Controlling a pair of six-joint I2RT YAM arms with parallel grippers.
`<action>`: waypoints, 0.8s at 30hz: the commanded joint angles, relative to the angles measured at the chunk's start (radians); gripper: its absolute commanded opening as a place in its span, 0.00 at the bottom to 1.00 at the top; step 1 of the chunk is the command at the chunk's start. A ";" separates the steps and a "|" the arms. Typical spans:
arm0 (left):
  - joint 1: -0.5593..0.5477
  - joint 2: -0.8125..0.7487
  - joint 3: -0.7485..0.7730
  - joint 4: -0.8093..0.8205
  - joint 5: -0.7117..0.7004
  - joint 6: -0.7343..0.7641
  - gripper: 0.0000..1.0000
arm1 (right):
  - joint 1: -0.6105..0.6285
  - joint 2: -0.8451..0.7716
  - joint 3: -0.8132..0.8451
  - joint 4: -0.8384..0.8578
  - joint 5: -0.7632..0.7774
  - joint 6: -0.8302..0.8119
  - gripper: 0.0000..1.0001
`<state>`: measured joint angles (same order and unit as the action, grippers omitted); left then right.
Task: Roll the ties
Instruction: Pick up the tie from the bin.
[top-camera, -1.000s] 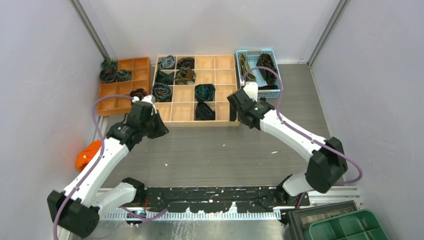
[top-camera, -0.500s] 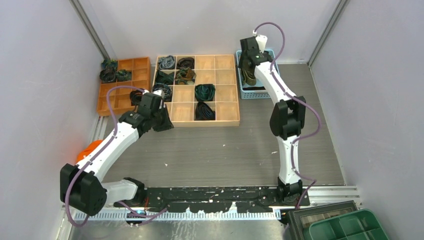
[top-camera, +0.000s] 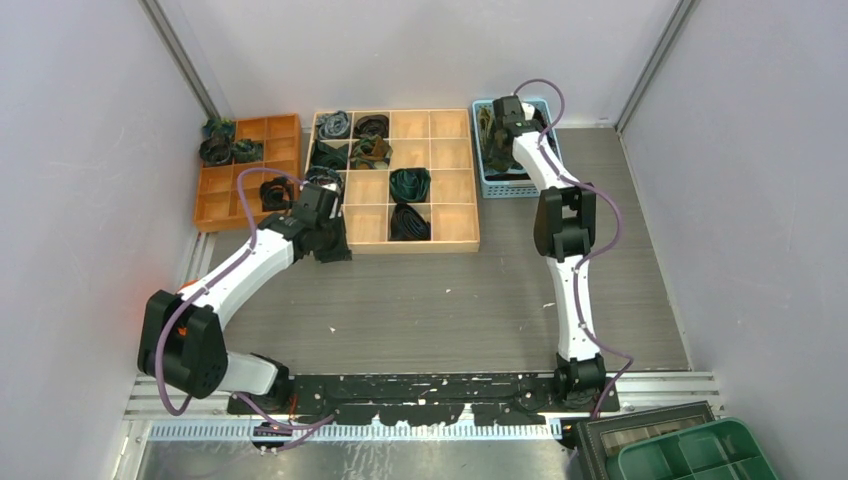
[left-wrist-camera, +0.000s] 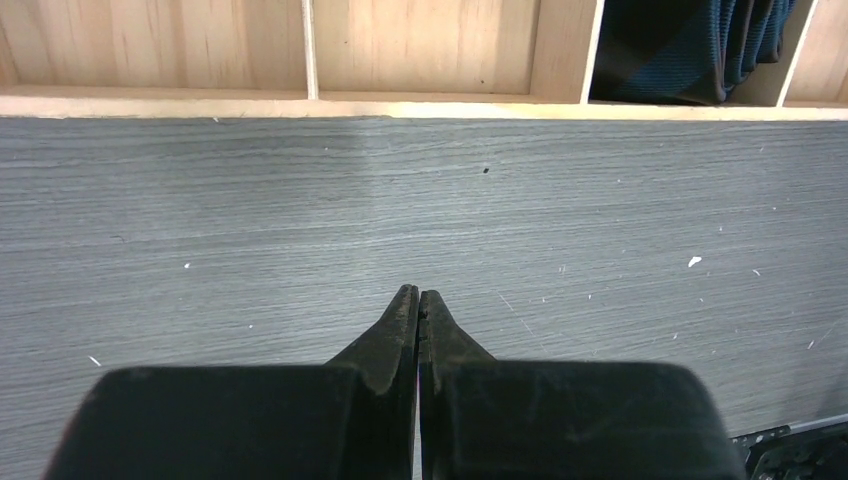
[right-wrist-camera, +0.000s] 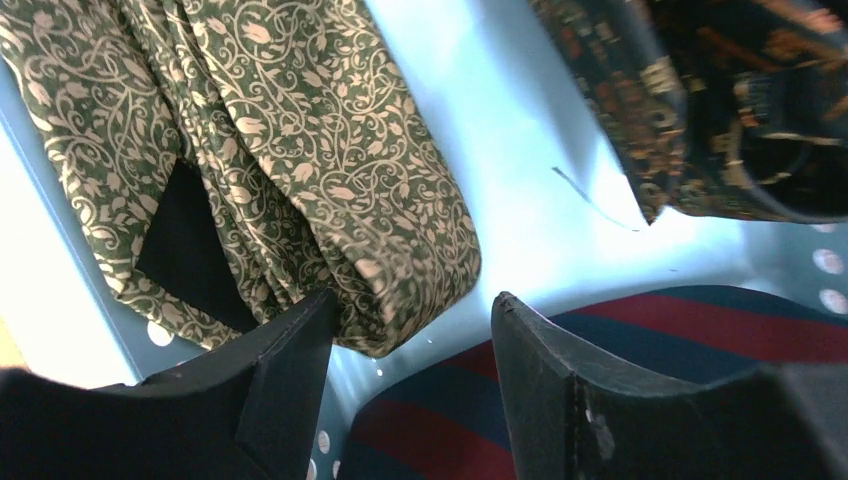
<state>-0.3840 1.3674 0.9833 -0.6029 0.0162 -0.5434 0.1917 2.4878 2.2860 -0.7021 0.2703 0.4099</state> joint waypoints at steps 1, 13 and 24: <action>0.005 0.015 0.040 0.052 0.008 0.007 0.00 | 0.004 0.028 0.067 0.025 -0.069 0.015 0.64; 0.005 0.013 0.039 0.045 0.014 -0.002 0.00 | -0.018 -0.031 0.041 0.135 -0.091 0.040 0.01; 0.005 -0.097 0.013 0.037 0.032 -0.036 0.00 | -0.019 -0.481 -0.160 0.206 -0.130 0.013 0.01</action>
<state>-0.3840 1.3449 0.9836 -0.5850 0.0257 -0.5583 0.1745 2.3070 2.1994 -0.5999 0.1661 0.4408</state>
